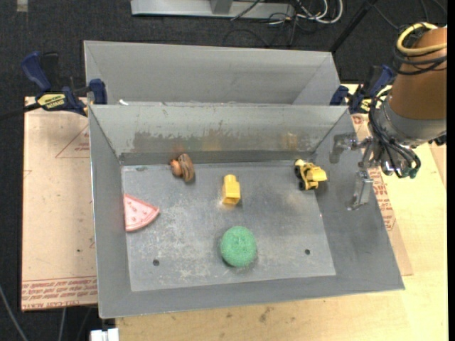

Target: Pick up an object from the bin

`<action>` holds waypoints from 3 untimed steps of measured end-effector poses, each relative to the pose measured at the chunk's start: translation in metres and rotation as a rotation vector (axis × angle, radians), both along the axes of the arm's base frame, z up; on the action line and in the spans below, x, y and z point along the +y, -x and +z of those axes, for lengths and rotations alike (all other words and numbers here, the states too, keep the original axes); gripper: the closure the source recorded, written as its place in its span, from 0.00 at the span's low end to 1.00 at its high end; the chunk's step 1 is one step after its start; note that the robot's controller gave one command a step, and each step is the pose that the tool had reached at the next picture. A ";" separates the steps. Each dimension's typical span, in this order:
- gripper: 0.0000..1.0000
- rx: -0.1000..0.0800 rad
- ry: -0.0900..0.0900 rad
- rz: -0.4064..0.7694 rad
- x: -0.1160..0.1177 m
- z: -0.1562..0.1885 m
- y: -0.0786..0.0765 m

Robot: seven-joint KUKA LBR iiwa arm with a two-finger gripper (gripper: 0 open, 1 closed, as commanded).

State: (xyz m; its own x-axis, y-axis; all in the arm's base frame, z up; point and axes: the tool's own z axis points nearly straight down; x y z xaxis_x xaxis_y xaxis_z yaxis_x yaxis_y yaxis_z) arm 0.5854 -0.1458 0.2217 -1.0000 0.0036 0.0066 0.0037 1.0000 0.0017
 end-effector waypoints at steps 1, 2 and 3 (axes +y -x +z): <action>0.00 -0.008 0.002 0.003 0.001 0.005 -0.002; 0.00 -0.010 0.003 0.004 0.002 0.003 -0.003; 0.00 0.000 -0.003 0.097 0.038 -0.026 -0.007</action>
Offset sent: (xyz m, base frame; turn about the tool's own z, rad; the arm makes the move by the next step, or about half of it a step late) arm 0.0257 0.0720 -0.0689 -0.0823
